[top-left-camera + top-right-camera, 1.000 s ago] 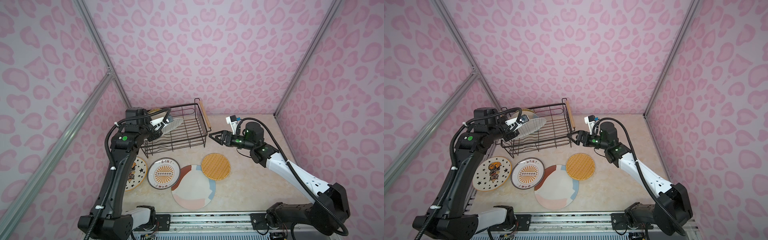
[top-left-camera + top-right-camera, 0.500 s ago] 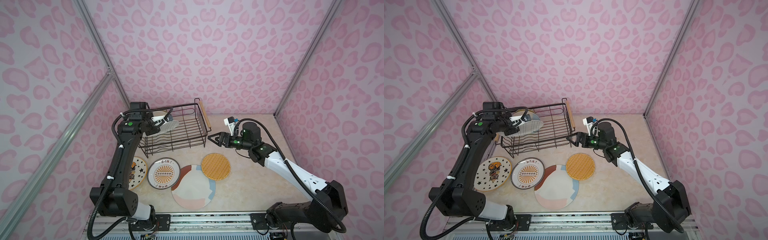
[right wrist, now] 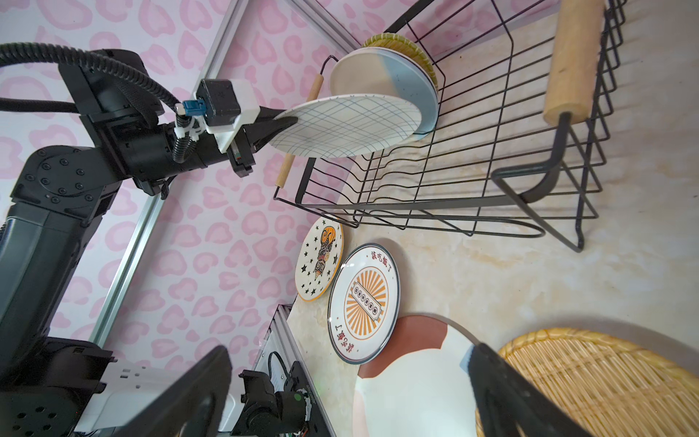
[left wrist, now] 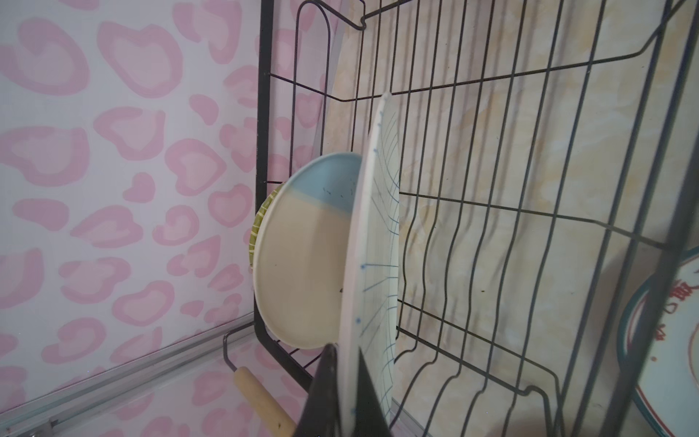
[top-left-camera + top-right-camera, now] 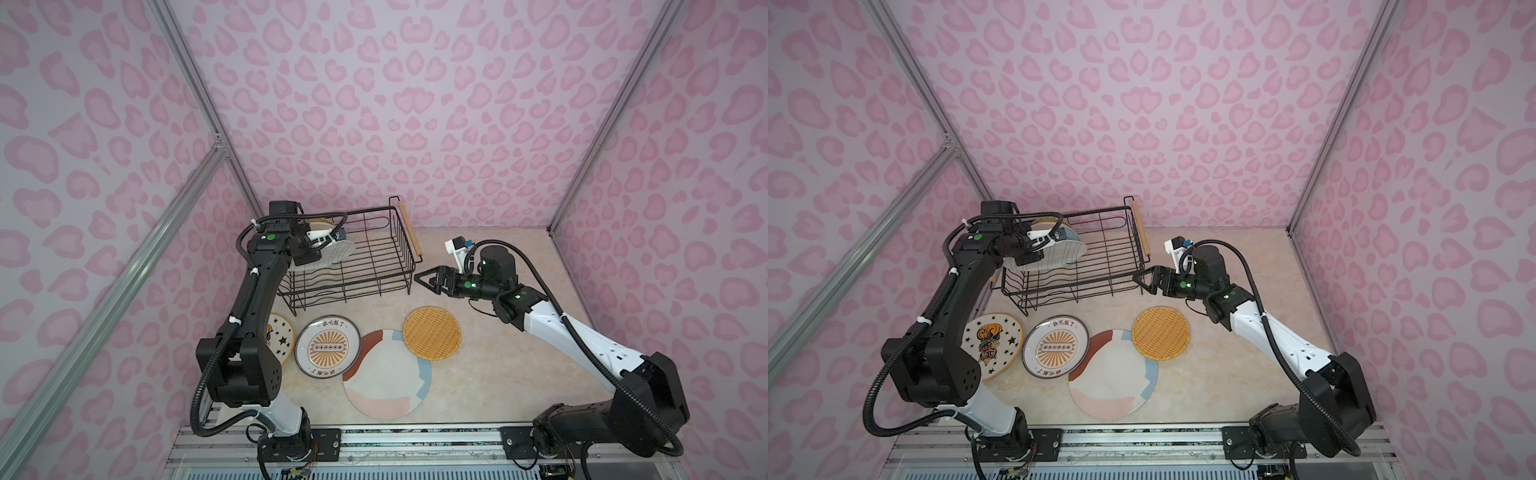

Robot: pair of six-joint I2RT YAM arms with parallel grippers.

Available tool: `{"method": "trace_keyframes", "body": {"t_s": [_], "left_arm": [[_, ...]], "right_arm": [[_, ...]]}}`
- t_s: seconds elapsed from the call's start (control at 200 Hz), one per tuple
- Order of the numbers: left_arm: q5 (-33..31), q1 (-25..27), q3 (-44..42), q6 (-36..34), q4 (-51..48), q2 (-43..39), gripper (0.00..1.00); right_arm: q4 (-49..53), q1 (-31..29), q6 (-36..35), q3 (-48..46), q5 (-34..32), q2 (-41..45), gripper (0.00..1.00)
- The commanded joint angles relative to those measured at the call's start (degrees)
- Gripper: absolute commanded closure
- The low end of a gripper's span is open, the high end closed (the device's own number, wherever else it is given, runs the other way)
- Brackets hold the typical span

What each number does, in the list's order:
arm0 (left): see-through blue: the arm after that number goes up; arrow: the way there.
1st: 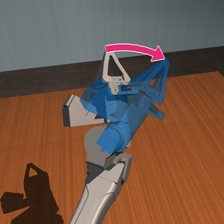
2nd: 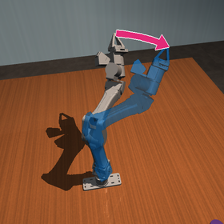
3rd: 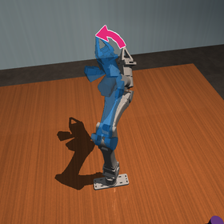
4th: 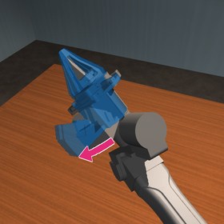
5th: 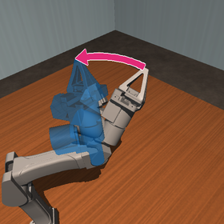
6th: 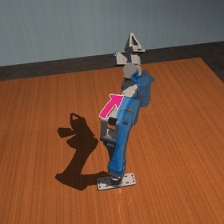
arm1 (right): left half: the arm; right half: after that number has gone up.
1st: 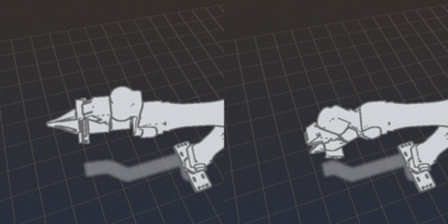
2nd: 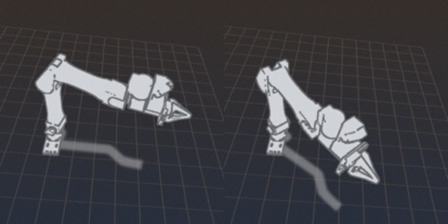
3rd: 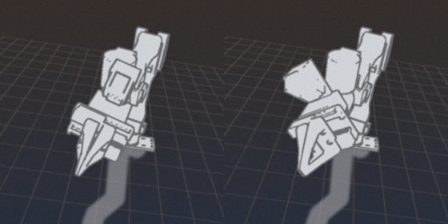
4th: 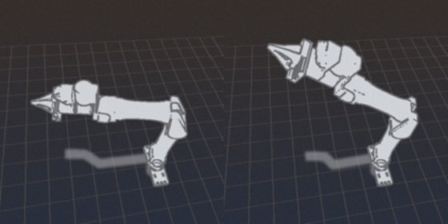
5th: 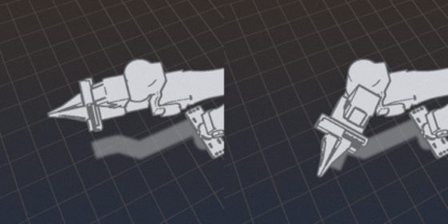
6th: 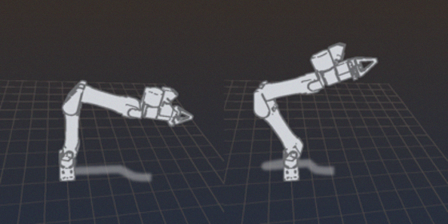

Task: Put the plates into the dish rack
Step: 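Lower the plaid plate upright into the rack beside the cream-and-blue plate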

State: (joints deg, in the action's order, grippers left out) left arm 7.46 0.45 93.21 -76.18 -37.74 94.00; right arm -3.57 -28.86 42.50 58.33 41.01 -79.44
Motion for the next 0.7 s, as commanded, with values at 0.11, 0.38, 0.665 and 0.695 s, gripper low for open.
{"method": "trace_keyframes", "body": {"t_s": [0.11,0.38,0.665,0.695], "left_arm": [[-1.1,-0.17,1.19,-1.24,5.35,2.32,0.96],[0.21,-0.12,1.02,-1.53,4.44,3.08,0.96],[-0.65,-0.18,-0.6,-1.65,4.93,-0.4,0.96],[-0.42,-0.18,-0.62,-1.54,4.88,-0.64,0.96]], "right_arm": [[-2.25,0.08,0.65,-0.95,1.16,-1.22,0.03],[-2.53,0.8,0.56,-0.89,1.39,-2.39,0.03],[-4.39,0.99,1.42,-1.16,2.2,-3.45,0.03],[-4.58,0.93,1.53,-1.13,2.31,-3.63,0.03]]}}
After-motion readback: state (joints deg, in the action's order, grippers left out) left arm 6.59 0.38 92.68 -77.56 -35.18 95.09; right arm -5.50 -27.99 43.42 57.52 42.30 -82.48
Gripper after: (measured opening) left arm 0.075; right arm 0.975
